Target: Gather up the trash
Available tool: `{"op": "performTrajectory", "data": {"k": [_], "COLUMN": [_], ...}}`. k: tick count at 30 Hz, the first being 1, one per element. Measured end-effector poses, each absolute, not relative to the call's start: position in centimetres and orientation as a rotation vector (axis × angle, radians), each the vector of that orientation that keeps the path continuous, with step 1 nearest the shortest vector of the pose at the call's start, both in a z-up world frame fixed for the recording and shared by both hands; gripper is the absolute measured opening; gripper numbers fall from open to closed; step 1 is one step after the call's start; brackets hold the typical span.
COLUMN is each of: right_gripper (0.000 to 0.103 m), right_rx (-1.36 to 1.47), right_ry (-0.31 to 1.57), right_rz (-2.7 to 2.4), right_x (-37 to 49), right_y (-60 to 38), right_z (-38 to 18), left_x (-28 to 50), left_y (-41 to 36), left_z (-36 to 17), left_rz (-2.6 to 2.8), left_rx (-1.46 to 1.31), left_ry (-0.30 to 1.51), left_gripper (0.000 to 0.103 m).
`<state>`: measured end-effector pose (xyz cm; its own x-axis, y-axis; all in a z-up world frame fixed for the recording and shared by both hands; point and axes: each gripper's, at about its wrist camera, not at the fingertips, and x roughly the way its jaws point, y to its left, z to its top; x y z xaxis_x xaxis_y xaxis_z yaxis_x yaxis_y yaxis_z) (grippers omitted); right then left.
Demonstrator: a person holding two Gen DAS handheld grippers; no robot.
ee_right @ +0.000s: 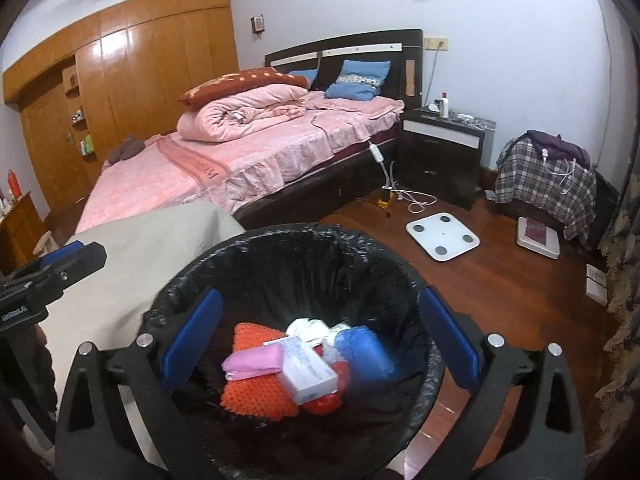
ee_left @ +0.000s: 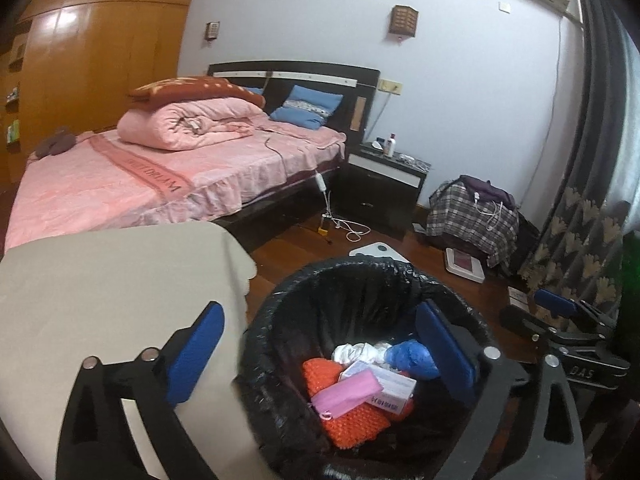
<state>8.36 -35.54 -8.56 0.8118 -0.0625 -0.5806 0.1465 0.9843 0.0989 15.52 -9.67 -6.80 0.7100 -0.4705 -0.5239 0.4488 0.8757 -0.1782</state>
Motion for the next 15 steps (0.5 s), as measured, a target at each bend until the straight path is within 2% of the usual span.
{"op": "performTrajectory", "data": {"k": [15], "right_gripper": [0.098], "right_rx": [0.122], "right_ry": [0.595], "right_rz": [-0.002], "right_x": [5.3], "right_y": [-30.1], "right_z": [-3.5], "left_x": [10.1], "left_y": [-5.7], "left_z": [-3.0], "left_rz": [-0.417], "left_rx": [-0.019], "left_ry": [0.562], "left_gripper": [0.097]}}
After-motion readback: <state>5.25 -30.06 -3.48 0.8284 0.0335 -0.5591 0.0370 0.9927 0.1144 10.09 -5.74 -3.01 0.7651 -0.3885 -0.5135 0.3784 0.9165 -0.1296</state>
